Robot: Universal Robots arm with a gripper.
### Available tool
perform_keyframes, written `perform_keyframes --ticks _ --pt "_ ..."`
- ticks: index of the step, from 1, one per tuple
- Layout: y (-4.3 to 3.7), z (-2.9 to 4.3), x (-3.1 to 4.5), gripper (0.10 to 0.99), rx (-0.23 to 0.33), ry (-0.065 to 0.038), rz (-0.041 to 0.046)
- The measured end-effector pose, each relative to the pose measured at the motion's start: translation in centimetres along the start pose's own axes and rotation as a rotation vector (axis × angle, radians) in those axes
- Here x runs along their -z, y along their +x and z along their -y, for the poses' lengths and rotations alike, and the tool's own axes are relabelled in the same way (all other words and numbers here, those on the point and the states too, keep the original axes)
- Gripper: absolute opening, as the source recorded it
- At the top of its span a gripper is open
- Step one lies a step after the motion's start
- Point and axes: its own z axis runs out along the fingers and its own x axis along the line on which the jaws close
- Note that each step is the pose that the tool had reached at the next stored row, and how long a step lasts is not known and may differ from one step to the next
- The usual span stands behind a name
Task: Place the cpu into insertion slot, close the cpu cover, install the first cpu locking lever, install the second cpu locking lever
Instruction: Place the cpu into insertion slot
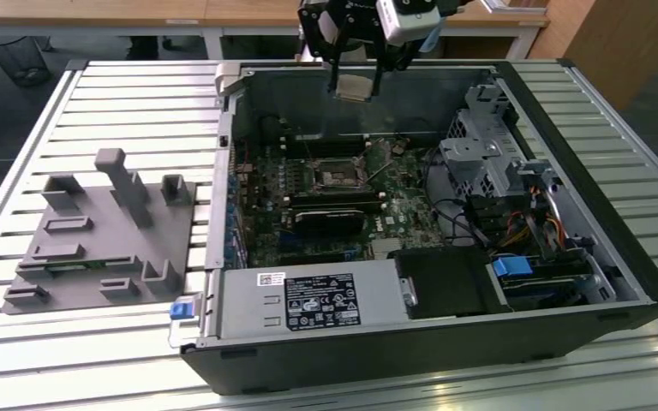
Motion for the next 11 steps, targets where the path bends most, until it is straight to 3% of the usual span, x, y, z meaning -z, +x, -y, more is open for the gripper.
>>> perform_keyframes --ticks 11 --pt "0.00 0.00 0.00 0.541 -0.050 -0.001 0.0045"
